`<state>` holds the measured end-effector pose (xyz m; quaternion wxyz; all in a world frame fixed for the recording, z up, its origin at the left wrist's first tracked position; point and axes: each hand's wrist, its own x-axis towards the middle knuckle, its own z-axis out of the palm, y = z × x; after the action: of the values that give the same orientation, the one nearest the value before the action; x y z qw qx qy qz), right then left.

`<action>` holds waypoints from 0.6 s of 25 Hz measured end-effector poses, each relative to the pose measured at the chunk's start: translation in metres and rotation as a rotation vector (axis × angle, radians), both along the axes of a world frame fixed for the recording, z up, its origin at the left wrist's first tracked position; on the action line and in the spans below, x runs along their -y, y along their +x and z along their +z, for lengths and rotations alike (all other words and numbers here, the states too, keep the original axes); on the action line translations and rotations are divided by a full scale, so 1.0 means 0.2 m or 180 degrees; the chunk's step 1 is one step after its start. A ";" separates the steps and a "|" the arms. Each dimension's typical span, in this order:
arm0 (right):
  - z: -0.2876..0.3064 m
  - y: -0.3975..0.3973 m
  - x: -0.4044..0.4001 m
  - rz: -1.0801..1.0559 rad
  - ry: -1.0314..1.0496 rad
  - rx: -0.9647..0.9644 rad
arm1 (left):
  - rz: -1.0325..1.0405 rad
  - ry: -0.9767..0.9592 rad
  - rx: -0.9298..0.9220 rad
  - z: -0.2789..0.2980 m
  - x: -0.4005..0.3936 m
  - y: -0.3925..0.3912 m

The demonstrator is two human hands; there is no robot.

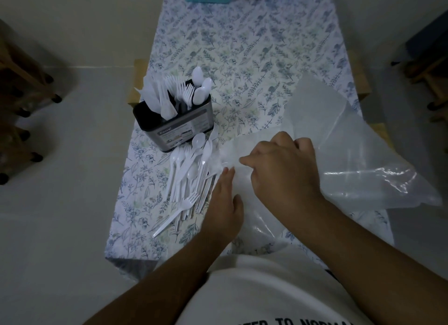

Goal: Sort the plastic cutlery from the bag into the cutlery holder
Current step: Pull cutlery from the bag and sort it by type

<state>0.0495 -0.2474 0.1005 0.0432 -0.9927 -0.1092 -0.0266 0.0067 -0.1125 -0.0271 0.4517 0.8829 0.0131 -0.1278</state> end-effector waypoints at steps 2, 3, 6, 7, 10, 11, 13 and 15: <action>-0.08 0.00 0.02 -0.0085 0.0067 -0.0041 | 0.0165 0.0021 0.0033 -0.01 0.00 -0.01; -0.13 0.00 0.04 -0.0114 0.0125 -0.0061 | 0.0324 0.0036 0.0115 -0.01 -0.01 -0.01; -0.24 0.00 0.12 -0.0277 0.0302 0.0005 | 0.1292 -0.0275 0.0071 0.01 -0.03 0.02; -0.26 0.00 0.14 -0.0311 0.0347 0.0050 | 0.1711 -0.0619 -0.0123 0.03 -0.04 0.03; -0.27 -0.04 0.11 -0.0269 0.0687 -0.0059 | 0.2589 -0.1875 -0.0830 0.08 -0.04 0.06; -0.28 -0.05 0.07 -0.0223 0.0797 -0.0289 | 0.2711 -0.2194 -0.0963 0.10 -0.04 0.07; -0.30 -0.09 0.00 -0.0240 0.0628 -0.1030 | 0.2682 -0.2722 -0.1122 0.15 -0.04 0.07; -0.35 -0.09 -0.03 -0.0297 0.0311 -0.1345 | 0.2471 -0.3154 -0.1260 0.17 -0.05 0.08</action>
<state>0.0309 -0.2420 0.0303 0.1118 -0.9769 -0.0504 0.1747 0.0230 -0.1033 0.0075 0.8070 0.4614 0.3529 -0.1065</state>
